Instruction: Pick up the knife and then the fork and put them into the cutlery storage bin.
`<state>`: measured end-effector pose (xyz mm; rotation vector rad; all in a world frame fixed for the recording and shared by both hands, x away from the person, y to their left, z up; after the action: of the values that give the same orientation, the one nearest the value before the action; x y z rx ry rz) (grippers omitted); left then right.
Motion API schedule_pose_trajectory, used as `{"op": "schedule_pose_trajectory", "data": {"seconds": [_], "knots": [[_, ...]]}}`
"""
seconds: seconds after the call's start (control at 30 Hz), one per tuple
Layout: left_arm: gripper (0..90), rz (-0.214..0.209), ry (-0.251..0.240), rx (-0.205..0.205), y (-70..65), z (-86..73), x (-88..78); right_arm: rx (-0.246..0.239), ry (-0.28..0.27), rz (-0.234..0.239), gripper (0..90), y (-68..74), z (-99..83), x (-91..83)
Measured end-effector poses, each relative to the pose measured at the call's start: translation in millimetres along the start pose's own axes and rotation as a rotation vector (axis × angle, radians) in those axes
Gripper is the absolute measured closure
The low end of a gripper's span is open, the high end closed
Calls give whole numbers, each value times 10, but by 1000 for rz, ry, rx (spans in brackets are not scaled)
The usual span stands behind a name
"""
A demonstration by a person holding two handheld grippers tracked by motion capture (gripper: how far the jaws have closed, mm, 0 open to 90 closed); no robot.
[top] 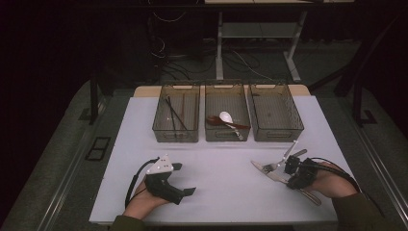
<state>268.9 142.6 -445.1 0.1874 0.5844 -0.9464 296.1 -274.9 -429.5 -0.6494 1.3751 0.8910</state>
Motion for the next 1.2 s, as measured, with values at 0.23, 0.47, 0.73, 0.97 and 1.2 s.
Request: {"op": "schedule_pose_trajectory", "data": {"seconds": [0.23, 0.47, 0.73, 0.97, 1.2], "knots": [[4, 0, 0, 2, 4, 0, -4, -25, -39, 38, 795, 9, -33, -21], [4, 2, -2, 0, 5, 1, -11, -83, -128, 91, 796, 77, 18, -66], [5, 1, -4, -1, 11, 0, -10, -64, -286, 85, 796, 59, 0, -197], [5, 4, -2, -2, 15, -2, -3, -16, -395, 98, 796, 19, -56, -257], [5, 4, -1, 0, 11, -2, -1, 0, -504, 112, 799, -35, -126, -318]]}}
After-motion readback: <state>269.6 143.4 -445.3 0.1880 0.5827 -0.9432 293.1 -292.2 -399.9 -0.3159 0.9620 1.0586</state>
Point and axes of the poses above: each handheld gripper's, and its own axes: x roughly forward along the jaws, z roughly out of its top, y roughly to its left, the point moved 1 cm from there along x, roughly forward along the jaws, and after that the axes turned 7 degrees about z, right-handed, at the moved point
